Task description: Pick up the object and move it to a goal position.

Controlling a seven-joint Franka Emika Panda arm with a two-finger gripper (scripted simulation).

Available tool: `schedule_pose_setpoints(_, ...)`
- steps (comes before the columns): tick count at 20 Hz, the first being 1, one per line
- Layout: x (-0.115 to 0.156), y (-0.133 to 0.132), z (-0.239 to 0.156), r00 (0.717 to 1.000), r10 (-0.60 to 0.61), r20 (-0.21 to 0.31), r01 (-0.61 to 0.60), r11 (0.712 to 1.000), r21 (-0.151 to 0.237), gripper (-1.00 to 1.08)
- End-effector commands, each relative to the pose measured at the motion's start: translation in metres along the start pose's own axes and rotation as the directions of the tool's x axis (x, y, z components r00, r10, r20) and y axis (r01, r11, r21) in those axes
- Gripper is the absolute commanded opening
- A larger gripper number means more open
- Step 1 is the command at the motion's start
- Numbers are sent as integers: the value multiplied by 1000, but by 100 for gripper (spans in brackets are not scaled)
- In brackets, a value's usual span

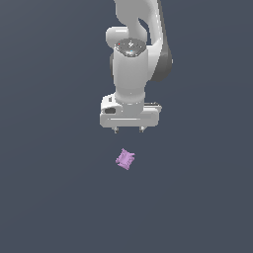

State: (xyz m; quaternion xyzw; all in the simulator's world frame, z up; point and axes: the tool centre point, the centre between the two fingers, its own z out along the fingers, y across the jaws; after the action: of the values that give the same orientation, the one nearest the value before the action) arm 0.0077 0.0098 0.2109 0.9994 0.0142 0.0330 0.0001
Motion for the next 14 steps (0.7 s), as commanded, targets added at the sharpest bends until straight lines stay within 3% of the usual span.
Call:
schedule_pose_setpoints(1,0,0,0,1000,0,0,0,1000,0,100)
schedule_pose_setpoints(9,10,-33,-17,998,-51,-32,51,999,18,100)
schedule_pose_setpoints(14,11,-35,-18,998,-55,-34,55,998,19,100)
